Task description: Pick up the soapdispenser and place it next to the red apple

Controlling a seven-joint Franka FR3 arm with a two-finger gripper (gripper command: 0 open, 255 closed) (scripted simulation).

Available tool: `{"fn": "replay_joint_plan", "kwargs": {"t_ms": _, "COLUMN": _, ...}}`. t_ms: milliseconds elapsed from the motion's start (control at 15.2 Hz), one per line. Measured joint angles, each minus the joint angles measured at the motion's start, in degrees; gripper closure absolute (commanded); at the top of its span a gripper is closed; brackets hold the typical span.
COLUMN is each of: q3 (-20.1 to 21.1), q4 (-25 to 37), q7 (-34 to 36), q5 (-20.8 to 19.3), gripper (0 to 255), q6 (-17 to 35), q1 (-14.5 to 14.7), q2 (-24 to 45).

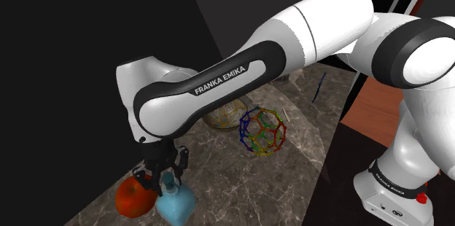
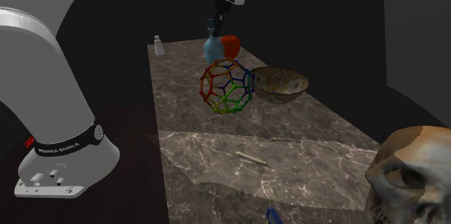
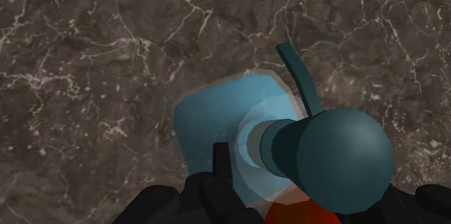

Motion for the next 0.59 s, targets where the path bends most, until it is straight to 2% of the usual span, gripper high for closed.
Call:
{"fn": "replay_joint_plan", "kwargs": {"t_ms": 396, "q3": 0.01, "q4": 0.00, "q7": 0.00, "q5": 0.00, "gripper": 0, "q6": 0.01, "q1": 0.00, "q2": -0.02}}
{"fn": "replay_joint_plan", "kwargs": {"t_ms": 594, "q3": -0.07, "q4": 2.60, "q7": -0.03, "q5": 0.02, "gripper": 0, "q6": -3.55, "q1": -0.67, "q2": -0.94}}
